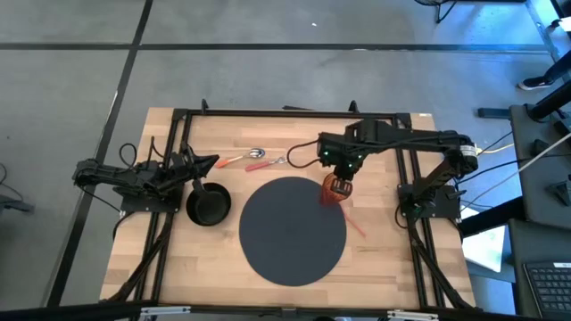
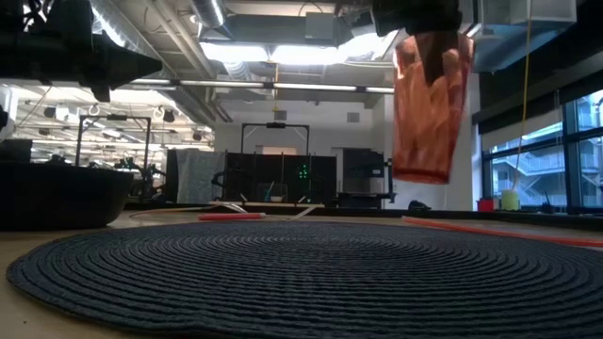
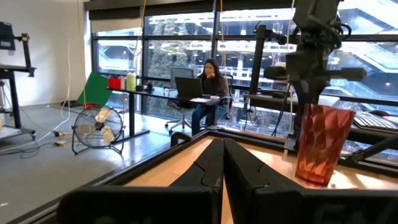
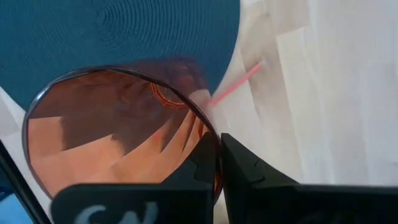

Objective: Pick & Place Utensil
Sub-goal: Put the brown cup on the dark blue mat

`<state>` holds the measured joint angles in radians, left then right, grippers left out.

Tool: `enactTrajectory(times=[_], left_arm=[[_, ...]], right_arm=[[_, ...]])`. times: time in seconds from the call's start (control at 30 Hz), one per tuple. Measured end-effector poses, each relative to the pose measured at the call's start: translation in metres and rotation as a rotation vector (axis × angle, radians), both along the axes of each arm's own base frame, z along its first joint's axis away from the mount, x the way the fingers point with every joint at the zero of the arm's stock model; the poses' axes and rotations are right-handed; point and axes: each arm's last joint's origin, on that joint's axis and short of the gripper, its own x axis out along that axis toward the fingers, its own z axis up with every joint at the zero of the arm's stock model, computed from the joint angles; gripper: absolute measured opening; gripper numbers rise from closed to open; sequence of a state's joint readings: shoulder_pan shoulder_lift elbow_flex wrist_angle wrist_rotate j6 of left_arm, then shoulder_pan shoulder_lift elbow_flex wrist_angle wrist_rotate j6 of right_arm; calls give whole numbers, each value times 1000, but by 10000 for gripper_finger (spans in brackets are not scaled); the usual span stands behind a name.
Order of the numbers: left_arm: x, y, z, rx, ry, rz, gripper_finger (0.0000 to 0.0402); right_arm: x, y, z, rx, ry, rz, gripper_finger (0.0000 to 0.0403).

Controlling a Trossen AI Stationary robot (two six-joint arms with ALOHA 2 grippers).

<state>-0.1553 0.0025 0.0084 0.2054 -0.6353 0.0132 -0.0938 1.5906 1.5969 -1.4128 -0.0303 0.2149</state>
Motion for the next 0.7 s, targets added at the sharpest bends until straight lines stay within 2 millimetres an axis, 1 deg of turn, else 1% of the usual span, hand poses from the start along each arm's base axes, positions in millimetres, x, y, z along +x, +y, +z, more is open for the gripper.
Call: enactTrajectory(times=[0.2,0.5,0.7], left_arm=[[0,0,0,0,0,0,4],[0,1,0,-6,1,28,4],[0,1,0,-7,1,34,4]], right_arm=[[2,0,-20,26,25,-16,11],[8,1,-36,50,-16,-23,12],[6,1,-49,59,9,-25,13]])
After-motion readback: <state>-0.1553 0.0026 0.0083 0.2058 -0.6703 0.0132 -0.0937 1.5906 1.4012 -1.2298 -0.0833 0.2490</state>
